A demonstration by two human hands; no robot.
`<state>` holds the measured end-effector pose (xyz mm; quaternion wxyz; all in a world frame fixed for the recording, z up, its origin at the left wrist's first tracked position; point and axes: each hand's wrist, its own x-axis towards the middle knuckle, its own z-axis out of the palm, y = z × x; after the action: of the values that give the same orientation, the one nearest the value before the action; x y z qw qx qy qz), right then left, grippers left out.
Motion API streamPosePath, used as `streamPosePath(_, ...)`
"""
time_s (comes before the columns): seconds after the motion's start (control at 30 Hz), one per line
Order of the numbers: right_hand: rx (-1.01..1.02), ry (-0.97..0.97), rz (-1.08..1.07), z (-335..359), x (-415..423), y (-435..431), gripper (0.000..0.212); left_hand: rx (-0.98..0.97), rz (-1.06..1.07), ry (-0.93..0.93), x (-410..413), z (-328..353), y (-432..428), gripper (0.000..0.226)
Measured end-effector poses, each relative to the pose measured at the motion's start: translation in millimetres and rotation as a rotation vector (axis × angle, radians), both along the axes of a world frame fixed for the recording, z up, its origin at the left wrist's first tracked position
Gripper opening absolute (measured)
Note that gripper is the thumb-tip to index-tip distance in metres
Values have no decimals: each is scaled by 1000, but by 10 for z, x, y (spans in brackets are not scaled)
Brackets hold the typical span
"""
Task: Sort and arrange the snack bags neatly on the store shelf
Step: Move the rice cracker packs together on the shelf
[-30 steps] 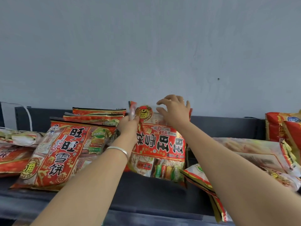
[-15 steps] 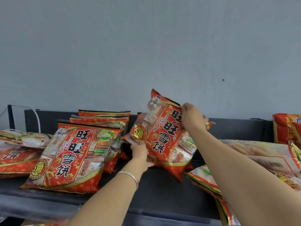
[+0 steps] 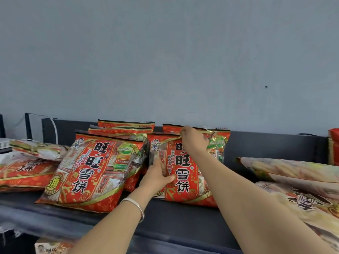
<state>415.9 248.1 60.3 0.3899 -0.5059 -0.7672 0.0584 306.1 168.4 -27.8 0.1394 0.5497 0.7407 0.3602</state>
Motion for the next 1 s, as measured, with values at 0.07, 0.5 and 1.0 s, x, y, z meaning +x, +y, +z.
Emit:
streamPosePath(0.07, 17, -132, 62, -31, 19, -7, 37, 46, 59, 30, 9, -32, 12, 49)
streamPosePath(0.5, -31, -340, -49, 81, 1555, -85, 46, 322, -381, 96, 1438, 435, 207, 14)
streamPosePath(1.0, -103, -979, -620, 84, 2760, -397, 34, 185, -571, 396, 2409, 537, 688, 70)
